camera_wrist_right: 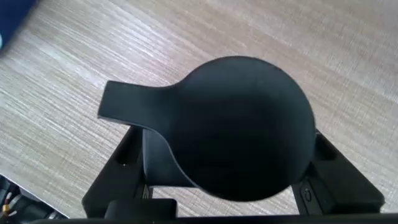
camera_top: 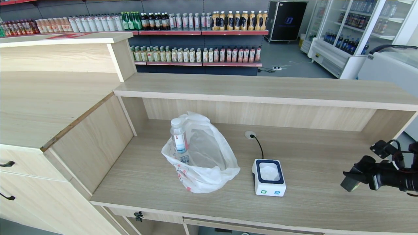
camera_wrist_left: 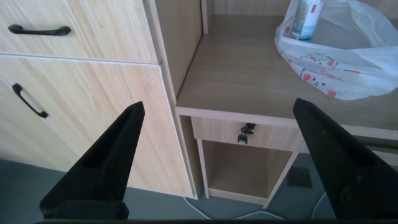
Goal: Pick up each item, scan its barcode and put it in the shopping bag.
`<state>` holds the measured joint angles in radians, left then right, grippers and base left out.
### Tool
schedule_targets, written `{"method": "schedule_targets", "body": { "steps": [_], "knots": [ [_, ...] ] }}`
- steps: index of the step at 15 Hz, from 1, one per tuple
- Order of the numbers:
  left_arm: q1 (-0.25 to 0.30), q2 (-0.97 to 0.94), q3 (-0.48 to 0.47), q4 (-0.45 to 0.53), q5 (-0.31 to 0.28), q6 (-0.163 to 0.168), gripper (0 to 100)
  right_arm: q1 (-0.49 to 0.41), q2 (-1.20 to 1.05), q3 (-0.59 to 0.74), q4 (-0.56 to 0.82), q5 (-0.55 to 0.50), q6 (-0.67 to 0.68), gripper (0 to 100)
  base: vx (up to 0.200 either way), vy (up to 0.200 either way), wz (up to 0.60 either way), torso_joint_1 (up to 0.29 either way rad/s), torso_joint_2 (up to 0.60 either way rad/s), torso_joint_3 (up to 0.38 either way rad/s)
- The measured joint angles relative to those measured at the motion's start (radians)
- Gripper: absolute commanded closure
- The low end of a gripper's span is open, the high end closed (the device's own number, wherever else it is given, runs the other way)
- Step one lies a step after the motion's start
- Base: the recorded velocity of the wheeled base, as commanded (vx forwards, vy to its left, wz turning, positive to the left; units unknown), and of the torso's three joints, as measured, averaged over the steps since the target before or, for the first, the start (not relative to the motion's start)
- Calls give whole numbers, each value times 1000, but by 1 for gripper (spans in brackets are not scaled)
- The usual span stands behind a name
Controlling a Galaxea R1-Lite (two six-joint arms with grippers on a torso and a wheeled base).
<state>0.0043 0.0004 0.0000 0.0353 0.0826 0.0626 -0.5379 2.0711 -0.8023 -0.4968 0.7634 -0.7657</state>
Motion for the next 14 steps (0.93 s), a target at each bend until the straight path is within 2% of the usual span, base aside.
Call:
{"method": "schedule_targets", "body": {
  "steps": [2,4,7,12,14],
  "knots": [
    [0,0,0,0,0,0,0,6,-93,24,-93,96,-25,100,0,0,0,0,0,0],
    [0,0,0,0,0,0,0,22,-188,63,-243,204,-34,100,0,0,0,0,0,0],
    [0,0,0,0,0,0,0,102,-316,98,-409,261,-34,100,0,0,0,0,0,0],
    [0,0,0,0,0,0,0,349,-491,130,-478,277,-32,100,0,0,0,0,0,0],
    [0,0,0,0,0,0,0,492,-560,135,-490,277,-33,100,0,0,0,0,0,0]
  ]
}}
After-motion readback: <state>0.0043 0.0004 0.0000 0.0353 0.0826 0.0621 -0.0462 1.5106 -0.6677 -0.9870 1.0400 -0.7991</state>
